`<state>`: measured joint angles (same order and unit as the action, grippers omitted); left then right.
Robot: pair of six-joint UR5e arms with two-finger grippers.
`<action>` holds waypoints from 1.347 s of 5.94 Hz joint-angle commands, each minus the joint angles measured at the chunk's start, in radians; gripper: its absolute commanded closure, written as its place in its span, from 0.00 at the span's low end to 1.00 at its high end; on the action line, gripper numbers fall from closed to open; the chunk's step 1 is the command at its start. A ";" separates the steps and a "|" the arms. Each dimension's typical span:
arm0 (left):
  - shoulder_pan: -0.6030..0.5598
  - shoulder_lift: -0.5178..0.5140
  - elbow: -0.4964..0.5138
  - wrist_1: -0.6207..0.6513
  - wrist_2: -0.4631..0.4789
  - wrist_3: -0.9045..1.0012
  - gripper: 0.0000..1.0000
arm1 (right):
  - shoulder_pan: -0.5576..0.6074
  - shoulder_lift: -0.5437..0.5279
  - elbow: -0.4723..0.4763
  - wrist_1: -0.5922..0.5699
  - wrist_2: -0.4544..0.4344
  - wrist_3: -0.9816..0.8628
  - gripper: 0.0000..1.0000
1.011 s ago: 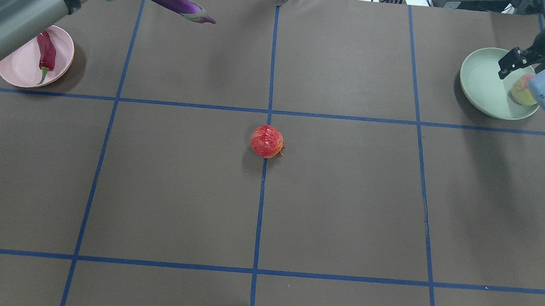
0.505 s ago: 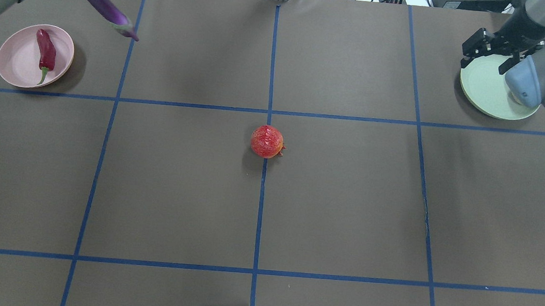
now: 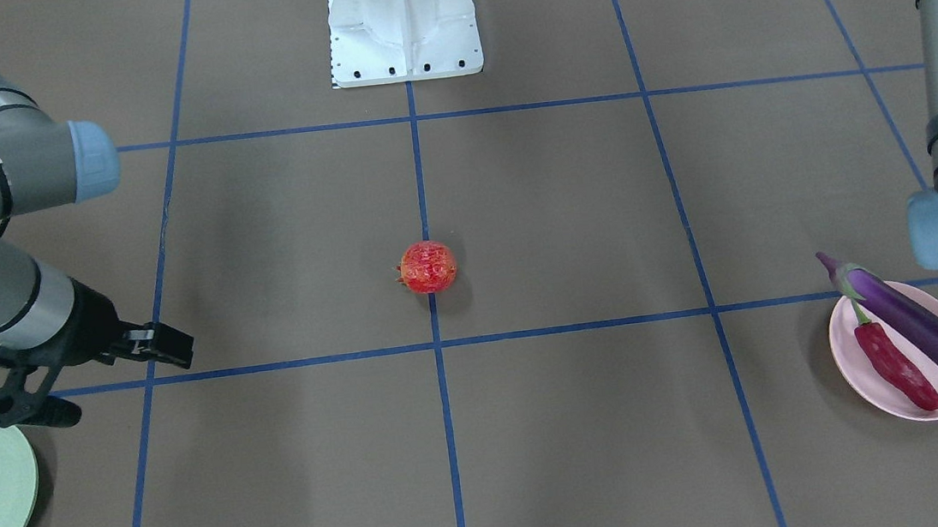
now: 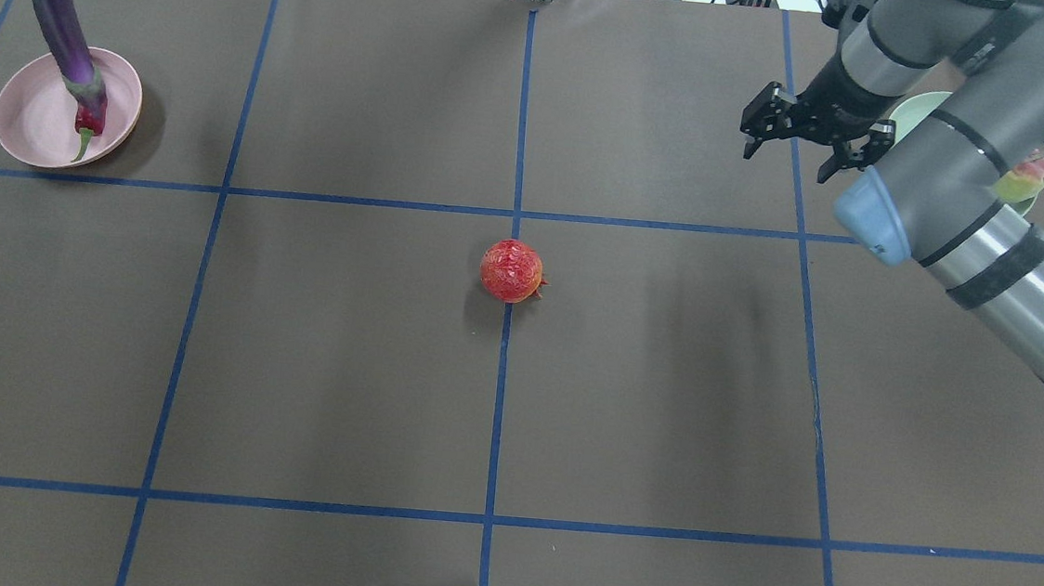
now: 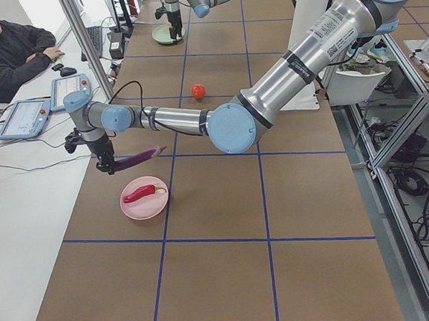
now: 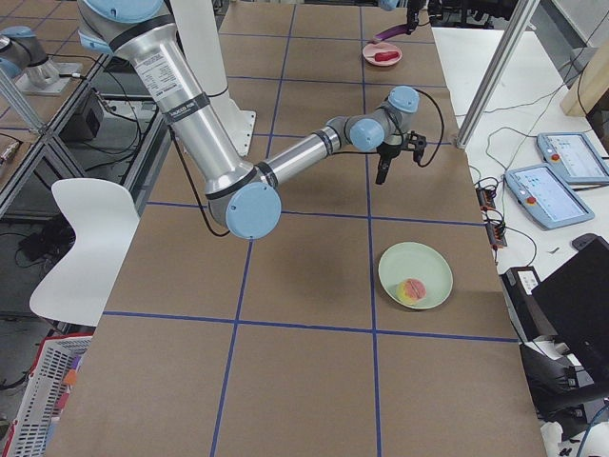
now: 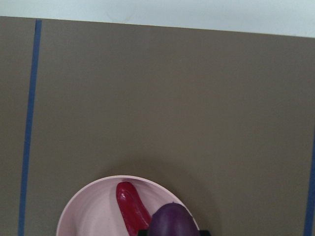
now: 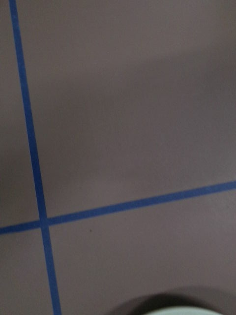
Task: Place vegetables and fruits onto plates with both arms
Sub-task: 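Lower eggplant onto pink plate while right gripper returns toward pomegranate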
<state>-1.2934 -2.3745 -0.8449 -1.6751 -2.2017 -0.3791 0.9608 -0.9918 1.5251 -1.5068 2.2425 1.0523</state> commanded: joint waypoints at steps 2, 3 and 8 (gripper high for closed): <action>0.005 0.092 0.021 -0.095 0.004 0.048 1.00 | -0.108 0.088 0.016 -0.006 -0.060 0.193 0.00; 0.025 0.113 0.029 -0.144 0.005 0.037 1.00 | -0.125 0.105 0.020 -0.007 -0.078 0.219 0.00; 0.095 0.141 0.073 -0.273 0.092 -0.063 1.00 | -0.250 0.186 0.030 -0.007 -0.155 0.373 0.00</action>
<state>-1.2008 -2.2341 -0.7908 -1.9306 -2.1635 -0.4435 0.7316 -0.8196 1.5545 -1.5144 2.0981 1.4036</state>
